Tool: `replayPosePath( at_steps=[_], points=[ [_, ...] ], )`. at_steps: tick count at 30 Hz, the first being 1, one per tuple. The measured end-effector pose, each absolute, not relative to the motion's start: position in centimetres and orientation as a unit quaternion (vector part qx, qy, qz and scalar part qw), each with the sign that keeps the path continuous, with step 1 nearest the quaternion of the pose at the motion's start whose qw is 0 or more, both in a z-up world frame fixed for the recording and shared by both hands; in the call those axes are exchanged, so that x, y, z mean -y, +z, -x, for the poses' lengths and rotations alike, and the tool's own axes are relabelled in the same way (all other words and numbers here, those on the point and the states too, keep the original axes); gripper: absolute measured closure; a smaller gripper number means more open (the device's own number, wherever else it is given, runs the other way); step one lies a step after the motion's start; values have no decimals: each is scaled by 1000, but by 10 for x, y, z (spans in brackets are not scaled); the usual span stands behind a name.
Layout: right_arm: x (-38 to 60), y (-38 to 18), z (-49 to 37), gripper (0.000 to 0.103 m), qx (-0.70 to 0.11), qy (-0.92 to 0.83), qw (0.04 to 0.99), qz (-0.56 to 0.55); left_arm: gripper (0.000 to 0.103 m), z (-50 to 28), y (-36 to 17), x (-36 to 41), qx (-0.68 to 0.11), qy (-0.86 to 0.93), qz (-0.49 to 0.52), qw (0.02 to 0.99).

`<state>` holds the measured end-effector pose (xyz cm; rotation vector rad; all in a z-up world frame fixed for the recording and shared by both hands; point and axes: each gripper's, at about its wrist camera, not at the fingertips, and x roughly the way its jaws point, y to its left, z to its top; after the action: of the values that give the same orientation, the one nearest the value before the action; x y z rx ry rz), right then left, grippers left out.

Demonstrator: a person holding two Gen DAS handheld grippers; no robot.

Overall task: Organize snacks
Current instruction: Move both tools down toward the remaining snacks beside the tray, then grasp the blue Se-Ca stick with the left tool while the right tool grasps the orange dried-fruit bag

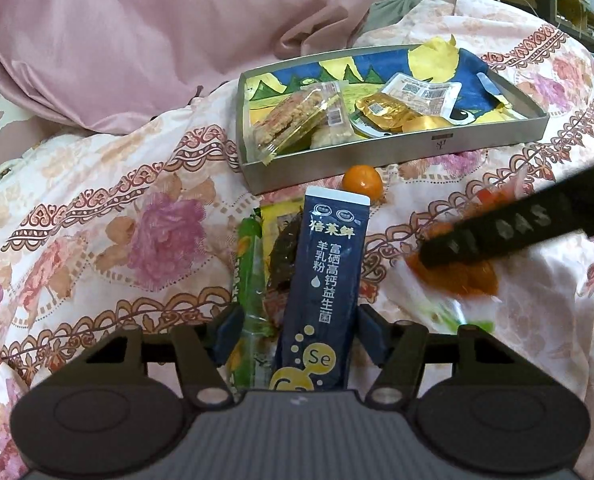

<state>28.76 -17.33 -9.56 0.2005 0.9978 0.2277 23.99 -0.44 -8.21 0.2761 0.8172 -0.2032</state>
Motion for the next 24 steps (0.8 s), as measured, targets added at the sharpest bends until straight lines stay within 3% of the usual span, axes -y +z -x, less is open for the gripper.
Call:
replayPosePath(
  at_steps=[10, 13, 24],
  points=[
    [172, -96, -267, 36, -492, 145, 856, -62, 37, -241, -83, 6, -395, -101, -133, 903],
    [174, -99, -267, 34, -490, 148, 856, -69, 49, -239, -82, 5, -392, -96, -138, 905],
    [168, -99, -252, 36, -463, 153, 872, -37, 50, -237, -74, -2, -403, -86, -97, 906]
  ],
)
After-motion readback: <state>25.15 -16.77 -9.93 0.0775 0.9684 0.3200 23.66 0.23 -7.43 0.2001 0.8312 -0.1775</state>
